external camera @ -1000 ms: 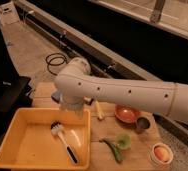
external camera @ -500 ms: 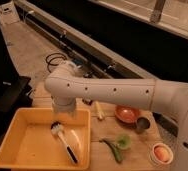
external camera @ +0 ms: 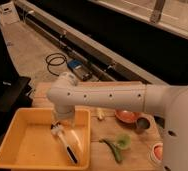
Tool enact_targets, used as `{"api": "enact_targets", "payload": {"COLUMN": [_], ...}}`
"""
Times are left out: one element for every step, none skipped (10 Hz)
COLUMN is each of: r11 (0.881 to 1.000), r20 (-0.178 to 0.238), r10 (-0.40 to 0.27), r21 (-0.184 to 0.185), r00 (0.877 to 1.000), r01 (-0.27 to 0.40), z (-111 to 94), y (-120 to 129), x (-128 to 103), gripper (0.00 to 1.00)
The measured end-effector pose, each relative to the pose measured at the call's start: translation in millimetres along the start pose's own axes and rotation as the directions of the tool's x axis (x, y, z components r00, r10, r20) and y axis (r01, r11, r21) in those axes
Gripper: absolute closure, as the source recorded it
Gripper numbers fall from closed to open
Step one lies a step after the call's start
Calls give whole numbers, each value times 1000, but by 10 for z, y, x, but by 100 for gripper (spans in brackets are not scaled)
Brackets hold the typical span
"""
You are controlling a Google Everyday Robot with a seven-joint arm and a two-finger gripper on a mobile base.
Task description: Place brush in metal cup
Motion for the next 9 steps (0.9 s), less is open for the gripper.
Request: {"api": "enact_targets", "payload": {"r11": [1000,1000,1000,1000,999,999,999,999,999], "r20": [32,56,84,110,137,145,144,143,143], "r10": [-11,-16,-21,-25,-34,-39,-35,-34,-36], "r21": [1,5,12,17,20,20,20,21,21], "r00": [999,998,996,994,990,989,989,989,989], "r01": [11,16,20,23,31,36,33,32,34], "z": [191,308,395,477,569,599,594,590,592], "y": [-12,-17,-29,-33,-54,-67,-51,-51,-62], "x": [-44,-80,-130,-182,-247,-273,-266,-260,-264], "gripper": [35,35,35,35,35,35,35,35,35]}}
